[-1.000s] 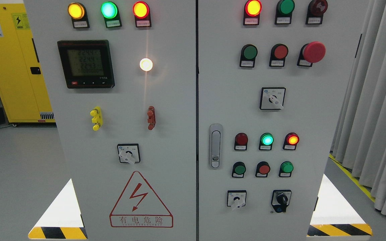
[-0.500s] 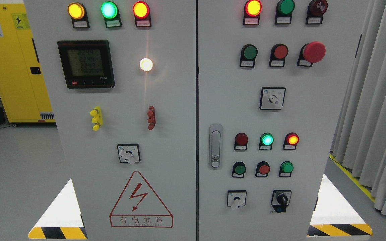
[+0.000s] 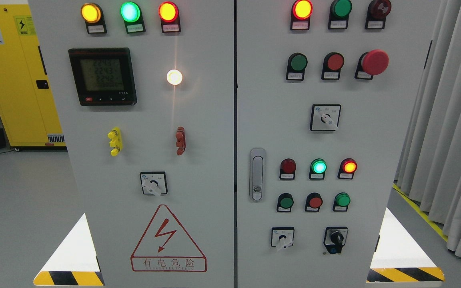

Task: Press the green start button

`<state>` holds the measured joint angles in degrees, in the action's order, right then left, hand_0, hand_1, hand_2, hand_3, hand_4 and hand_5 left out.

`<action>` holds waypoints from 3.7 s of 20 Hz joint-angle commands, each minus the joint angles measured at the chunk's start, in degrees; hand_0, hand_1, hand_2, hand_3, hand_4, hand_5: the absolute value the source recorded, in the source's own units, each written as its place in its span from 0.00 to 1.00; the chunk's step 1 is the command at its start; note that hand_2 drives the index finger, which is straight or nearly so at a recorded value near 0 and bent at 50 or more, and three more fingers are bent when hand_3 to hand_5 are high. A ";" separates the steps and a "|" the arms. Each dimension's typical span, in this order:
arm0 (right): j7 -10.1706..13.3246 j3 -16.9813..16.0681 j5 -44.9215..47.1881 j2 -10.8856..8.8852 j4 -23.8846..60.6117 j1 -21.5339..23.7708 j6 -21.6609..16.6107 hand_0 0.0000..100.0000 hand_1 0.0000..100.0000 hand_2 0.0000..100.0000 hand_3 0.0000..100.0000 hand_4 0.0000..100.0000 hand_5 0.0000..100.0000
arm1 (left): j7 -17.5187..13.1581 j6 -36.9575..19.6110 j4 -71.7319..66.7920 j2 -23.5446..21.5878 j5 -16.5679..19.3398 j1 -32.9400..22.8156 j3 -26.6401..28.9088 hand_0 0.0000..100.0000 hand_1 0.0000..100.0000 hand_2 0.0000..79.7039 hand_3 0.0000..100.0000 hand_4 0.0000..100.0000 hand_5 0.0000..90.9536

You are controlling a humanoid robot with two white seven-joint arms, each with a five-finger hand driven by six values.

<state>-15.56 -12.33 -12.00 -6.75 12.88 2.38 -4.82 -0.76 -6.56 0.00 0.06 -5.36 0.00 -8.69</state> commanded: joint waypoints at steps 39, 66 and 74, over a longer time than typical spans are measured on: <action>-4.04 10.40 -20.86 0.25 94.95 0.61 -18.20 0.22 0.49 0.00 0.38 0.41 0.30 | -0.03 -0.04 1.58 5.92 0.09 1.14 -0.18 0.12 0.56 0.00 0.00 0.00 0.00; 0.01 9.34 -46.53 0.42 94.88 -17.23 -23.92 0.44 0.70 0.00 0.75 0.74 0.85 | -0.03 -0.04 1.49 6.01 0.09 1.14 -0.18 0.12 0.56 0.00 0.00 0.00 0.00; 0.09 10.05 -46.54 0.51 89.78 -18.73 -23.74 0.45 0.70 0.00 0.75 0.73 0.85 | -0.03 0.05 1.49 5.92 0.17 1.14 -0.18 0.12 0.56 0.00 0.00 0.00 0.00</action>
<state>-15.54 -3.24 -57.90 -6.40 106.05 -15.02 -28.59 -0.77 -6.49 0.00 5.98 -5.26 0.00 -8.88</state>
